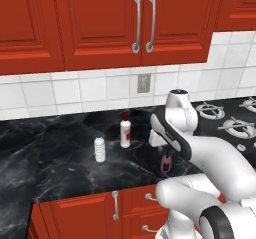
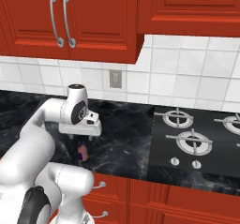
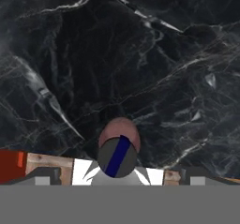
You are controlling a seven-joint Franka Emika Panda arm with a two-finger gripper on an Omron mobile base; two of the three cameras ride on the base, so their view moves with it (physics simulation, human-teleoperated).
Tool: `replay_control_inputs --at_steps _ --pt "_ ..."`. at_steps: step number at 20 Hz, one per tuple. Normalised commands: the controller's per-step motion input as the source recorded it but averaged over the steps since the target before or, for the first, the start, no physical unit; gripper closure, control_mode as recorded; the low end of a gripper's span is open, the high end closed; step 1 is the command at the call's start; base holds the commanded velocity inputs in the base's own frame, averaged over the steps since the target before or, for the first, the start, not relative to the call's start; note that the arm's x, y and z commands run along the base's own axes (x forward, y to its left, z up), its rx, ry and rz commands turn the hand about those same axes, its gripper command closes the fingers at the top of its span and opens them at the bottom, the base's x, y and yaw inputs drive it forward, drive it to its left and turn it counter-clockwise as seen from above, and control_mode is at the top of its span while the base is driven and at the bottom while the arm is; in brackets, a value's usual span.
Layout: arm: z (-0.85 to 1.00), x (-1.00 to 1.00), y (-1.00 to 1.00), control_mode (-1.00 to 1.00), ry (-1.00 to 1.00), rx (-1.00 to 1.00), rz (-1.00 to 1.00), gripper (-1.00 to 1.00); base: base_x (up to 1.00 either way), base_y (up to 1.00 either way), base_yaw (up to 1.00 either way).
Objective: Place the drinks on the dining counter in a tight cluster.
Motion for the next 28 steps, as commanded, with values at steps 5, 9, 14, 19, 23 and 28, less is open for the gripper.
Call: replay_control_inputs --at_steps 5,9,14,19,23,28 --pt "-0.34 0.0 0.0 -1.0 0.0 0.0 0.0 -1.0 0.0 0.0 0.0" --pt "-0.24 0.0 0.0 -1.0 0.0 0.0 0.0 -1.0 0.0 0.0 0.0" --pt "-0.14 0.0 0.02 -1.0 0.0 0.0 0.0 -1.0 0.0 0.0 0.0" --pt "-0.08 0.0 0.06 -1.0 0.0 0.0 0.0 -1.0 0.0 0.0 0.0" --pt "-0.04 0.02 0.04 -1.0 0.0 0.0 0.0 -1.0 0.0 0.0 0.0" --pt "-0.23 0.0 0.0 -1.0 0.0 0.0 0.0 -1.0 0.0 0.0 0.0"
